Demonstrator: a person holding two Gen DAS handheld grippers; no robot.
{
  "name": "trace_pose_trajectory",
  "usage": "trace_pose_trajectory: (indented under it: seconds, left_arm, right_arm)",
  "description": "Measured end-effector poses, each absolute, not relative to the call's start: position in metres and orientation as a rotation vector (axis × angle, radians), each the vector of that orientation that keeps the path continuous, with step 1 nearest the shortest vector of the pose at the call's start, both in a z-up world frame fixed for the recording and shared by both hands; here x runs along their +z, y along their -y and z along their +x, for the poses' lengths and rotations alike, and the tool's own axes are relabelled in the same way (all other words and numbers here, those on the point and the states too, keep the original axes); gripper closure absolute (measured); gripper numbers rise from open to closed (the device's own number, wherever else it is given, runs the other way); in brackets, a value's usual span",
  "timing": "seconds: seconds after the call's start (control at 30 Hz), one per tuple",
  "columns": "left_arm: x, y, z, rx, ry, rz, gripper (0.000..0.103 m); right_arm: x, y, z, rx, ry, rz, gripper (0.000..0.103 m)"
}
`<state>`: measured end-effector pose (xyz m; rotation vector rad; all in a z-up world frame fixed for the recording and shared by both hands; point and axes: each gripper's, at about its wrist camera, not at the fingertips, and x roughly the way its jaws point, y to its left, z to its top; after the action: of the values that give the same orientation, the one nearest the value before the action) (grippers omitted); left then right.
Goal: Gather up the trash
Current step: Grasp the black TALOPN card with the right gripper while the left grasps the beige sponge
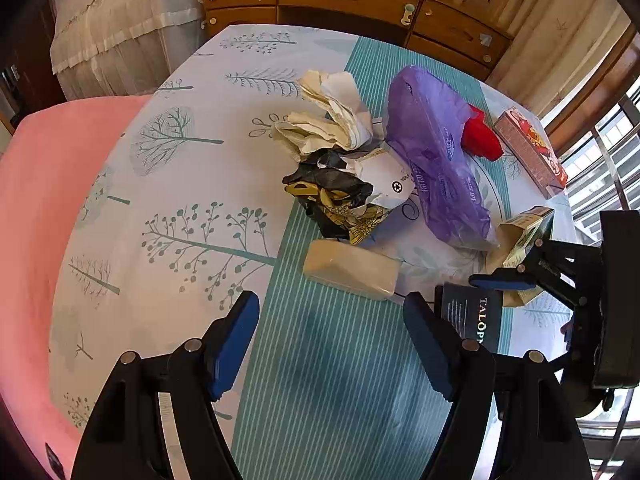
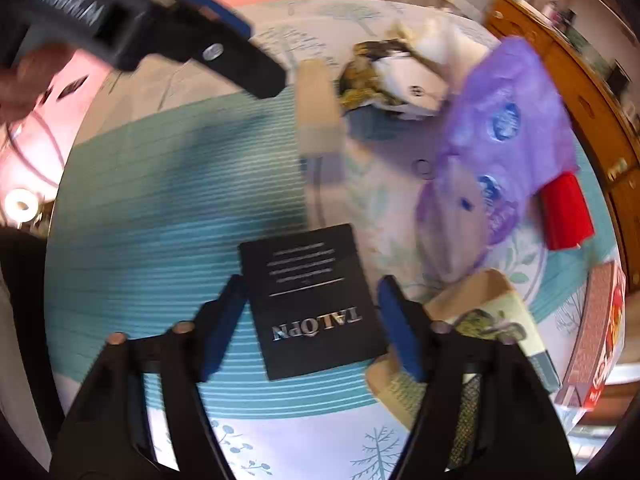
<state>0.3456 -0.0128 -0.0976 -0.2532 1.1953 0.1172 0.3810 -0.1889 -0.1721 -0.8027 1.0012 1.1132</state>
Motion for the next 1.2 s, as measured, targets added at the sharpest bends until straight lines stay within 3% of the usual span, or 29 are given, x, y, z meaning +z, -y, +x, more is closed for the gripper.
trace_pose_trajectory:
  seconds: [0.5,0.57,0.63,0.77,1.2]
  left_arm:
    - [-0.122,-0.008,0.392,0.314,-1.274,-0.559,0.028]
    - [-0.127,-0.007,0.396,0.323,-1.299,-0.564,0.051]
    - [-0.131,-0.005,0.395,0.319,-1.314,-0.573,0.053]
    - [-0.134,-0.006,0.387,0.29,-1.32,-0.59,0.072]
    - [-0.103,0.002,0.327,0.148,-1.282,-0.409,0.078]
  right_arm:
    - [-0.168,0.212,0.441,0.838,-1.132,-0.408,0.05]
    - [-0.169,0.211,0.441,0.824,-1.137,-0.386,0.05]
    - [-0.169,0.219,0.436,0.81,-1.148,-0.353,0.05]
    - [-0.17,0.222,0.426,0.785,-1.172,-0.277,0.05]
    - [-0.14,0.239,0.361,0.685,-1.176,-0.12,0.051]
